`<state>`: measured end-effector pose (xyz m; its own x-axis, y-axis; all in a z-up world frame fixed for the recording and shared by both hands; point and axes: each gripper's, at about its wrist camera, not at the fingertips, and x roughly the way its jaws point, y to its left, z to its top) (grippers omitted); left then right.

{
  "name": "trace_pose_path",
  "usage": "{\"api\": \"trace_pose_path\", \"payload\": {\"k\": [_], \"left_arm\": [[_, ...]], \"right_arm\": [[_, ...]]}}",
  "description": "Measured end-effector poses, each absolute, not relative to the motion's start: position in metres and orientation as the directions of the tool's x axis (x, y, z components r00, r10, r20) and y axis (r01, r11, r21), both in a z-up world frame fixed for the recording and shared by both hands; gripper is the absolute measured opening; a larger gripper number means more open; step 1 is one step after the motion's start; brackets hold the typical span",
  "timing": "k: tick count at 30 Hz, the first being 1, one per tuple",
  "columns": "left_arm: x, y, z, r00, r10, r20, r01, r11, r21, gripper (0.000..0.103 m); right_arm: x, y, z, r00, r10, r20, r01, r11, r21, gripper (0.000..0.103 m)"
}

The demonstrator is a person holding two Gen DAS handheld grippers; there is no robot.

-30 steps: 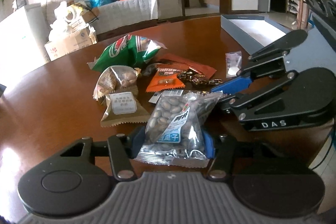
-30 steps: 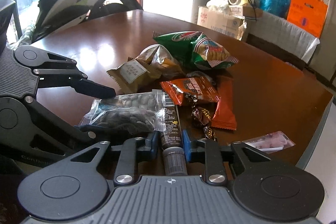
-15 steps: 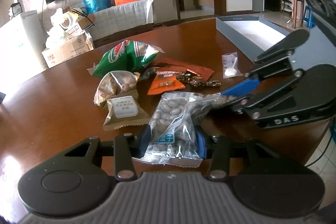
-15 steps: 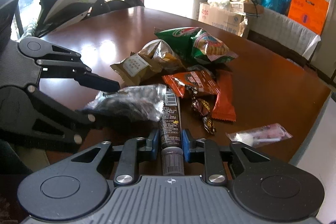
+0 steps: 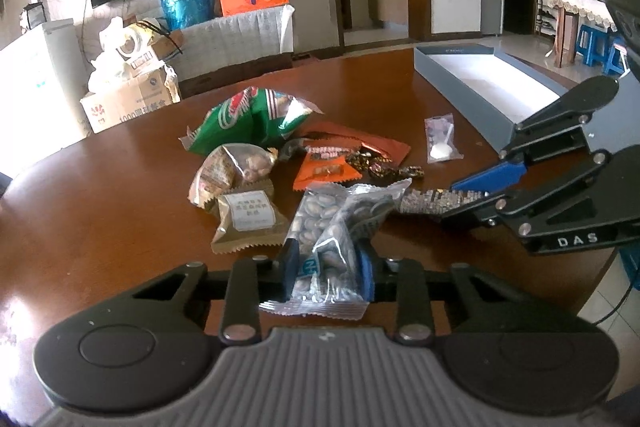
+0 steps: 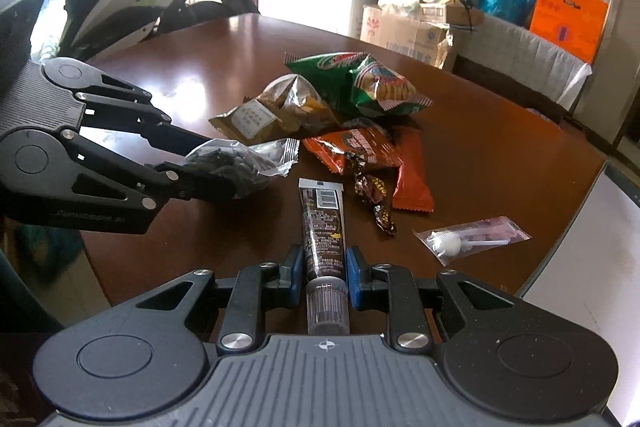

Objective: Organize snacks
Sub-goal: 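Carry the peanut bag with the left tool while the right tool carries the tube over the box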

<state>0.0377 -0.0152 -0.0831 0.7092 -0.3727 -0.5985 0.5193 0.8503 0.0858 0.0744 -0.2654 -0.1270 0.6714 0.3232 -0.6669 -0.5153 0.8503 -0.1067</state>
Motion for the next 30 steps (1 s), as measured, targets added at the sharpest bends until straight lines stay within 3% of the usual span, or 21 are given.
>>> {"api": "trace_pose_path", "payload": {"k": [18, 30], "left_arm": [[0.032, -0.037, -0.057, 0.744, -0.376, -0.552, 0.494, 0.866, 0.077, 0.026], [0.029, -0.057, -0.045, 0.744, -0.405, -0.531, 0.506, 0.861, 0.053, 0.026]], "right_arm": [[0.064, -0.286, -0.097, 0.759, 0.292, -0.582, -0.443, 0.887, -0.133, 0.023], [0.048, -0.287, -0.071, 0.852, 0.229, -0.471, -0.386, 0.882, -0.269, 0.023]]}}
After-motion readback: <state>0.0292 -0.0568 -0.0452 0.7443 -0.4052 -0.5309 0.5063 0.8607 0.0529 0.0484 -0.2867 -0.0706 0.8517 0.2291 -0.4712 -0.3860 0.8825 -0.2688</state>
